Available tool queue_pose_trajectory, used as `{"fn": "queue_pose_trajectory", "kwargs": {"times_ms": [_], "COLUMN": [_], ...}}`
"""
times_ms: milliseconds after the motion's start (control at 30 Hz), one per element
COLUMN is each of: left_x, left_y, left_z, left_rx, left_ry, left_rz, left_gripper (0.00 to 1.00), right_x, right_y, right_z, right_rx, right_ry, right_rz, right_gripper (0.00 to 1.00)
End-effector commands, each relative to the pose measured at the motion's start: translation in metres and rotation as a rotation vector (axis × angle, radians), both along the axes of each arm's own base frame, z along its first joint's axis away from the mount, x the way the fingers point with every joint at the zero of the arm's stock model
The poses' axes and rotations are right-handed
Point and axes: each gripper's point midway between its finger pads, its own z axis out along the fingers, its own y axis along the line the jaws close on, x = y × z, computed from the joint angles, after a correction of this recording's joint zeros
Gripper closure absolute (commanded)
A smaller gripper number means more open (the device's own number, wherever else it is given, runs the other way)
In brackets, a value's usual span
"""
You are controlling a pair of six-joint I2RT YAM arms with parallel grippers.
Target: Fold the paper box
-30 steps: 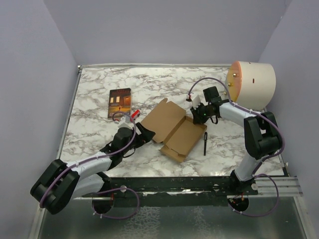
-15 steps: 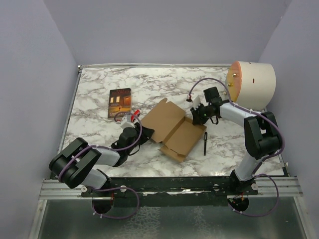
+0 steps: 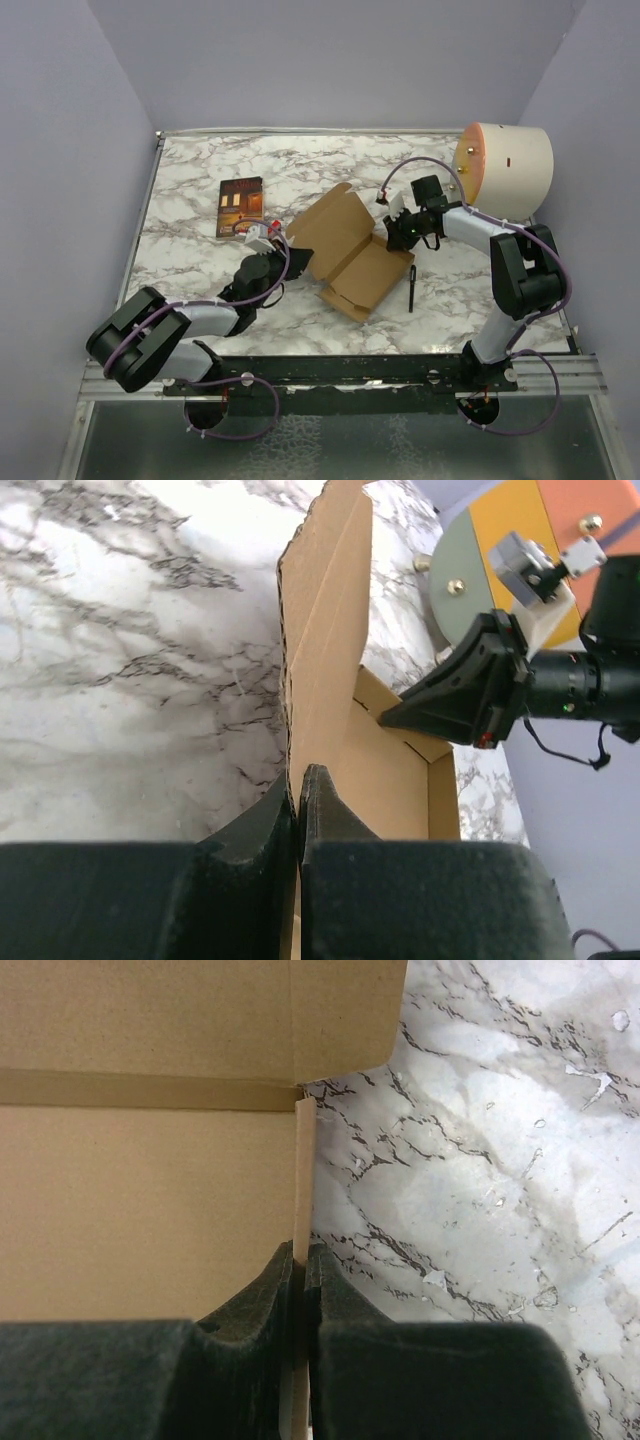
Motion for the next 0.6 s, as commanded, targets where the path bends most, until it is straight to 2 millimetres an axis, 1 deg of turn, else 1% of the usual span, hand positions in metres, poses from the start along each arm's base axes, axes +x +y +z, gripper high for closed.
{"fn": "queue_pose_trajectory", "kwargs": {"times_ms": [0, 233, 567], "left_x": [0.000, -0.007, -0.014], "left_y": [-0.007, -0.020, -0.024], "left_z": [0.021, 0.030, 0.036], "left_rx": [0.127, 0.235, 0.365], "left_ry": [-0.131, -0.200, -0.254], "left_rz": [-0.053, -0.095, -0.087], "left_gripper": [1.00, 1.00, 1.00], "right_x": [-0.006, -0.005, -0.002], "right_y": [0.008, 0.010, 0.013], "right_z": [0.005, 0.003, 0.006], "right_rx": [0.047, 0.062, 0.088], "right_ry": [0.000, -0.002, -0.016], "right_rz": [0.029, 0.023, 0.012], "right_gripper": [0.95, 0.94, 0.91]}}
